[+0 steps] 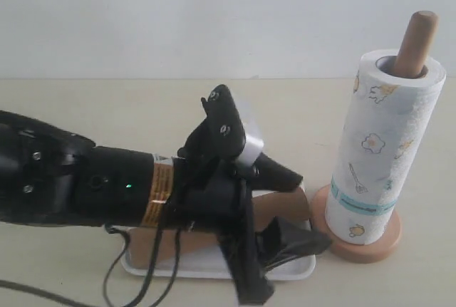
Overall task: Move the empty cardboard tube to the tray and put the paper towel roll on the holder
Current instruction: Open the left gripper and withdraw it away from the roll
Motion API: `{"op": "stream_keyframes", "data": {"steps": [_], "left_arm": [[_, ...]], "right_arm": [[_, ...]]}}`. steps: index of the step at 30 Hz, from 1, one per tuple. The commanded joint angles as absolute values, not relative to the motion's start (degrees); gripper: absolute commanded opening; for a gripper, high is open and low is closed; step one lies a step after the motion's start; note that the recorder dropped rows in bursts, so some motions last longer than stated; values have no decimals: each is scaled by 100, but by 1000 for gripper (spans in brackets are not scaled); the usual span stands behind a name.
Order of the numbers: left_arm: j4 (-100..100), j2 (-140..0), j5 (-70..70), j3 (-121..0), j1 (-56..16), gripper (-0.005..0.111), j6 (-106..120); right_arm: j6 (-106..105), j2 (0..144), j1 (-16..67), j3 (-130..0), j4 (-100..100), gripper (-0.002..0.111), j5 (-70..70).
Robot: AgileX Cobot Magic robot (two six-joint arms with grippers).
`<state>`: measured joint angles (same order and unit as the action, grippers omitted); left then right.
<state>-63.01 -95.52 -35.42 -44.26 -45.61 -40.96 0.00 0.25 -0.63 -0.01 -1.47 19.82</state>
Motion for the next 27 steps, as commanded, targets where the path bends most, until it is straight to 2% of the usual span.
{"op": "stream_keyframes", "data": {"steps": [1, 4, 27], "left_arm": [[-8397, -8976, -3744, -4330, -4556, 28, -4375], [-8679, -8819, -3948, -4330, -4556, 4, -4375], [-8679, -8792, -4045, -4330, -4556, 4, -4346]], "right_arm": [[0, 0, -49, 0, -119, 0, 1980], [0, 0, -49, 0, -119, 0, 1980], [0, 0, -49, 0, -119, 0, 1980]]}}
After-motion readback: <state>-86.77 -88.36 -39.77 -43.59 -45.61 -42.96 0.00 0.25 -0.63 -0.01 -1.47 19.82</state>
